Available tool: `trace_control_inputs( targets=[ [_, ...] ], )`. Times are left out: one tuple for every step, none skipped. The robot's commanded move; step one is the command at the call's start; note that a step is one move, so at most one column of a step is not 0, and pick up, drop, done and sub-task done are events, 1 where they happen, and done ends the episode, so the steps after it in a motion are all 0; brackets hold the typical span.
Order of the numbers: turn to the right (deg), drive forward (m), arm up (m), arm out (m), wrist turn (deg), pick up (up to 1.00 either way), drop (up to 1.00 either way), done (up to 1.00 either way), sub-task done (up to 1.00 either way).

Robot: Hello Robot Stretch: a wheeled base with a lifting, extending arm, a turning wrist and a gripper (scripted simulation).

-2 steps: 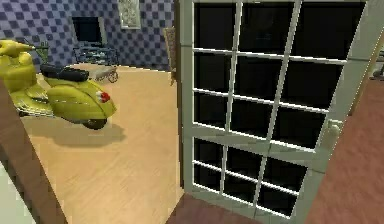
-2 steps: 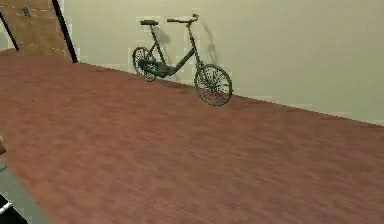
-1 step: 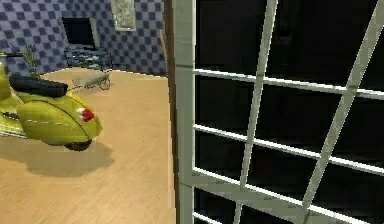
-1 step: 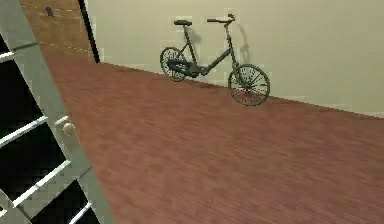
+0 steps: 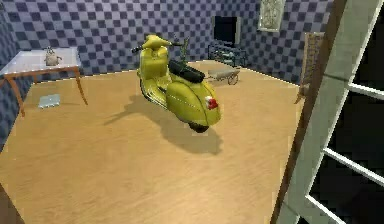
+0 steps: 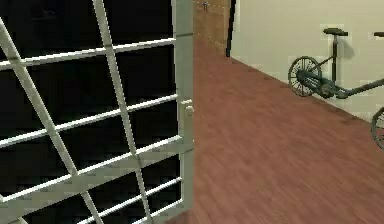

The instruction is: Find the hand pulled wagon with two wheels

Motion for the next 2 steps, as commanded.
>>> trace_control_inputs(
  targets=[
    [0.0, 0.65, 0.0, 0.0, 0.0, 0.0, 0.0, 0.0, 0.0],
    [3.0, 0.0, 0.0, 0.0, 0.0, 0.0, 0.0, 0.0, 0.0]
  ],
)
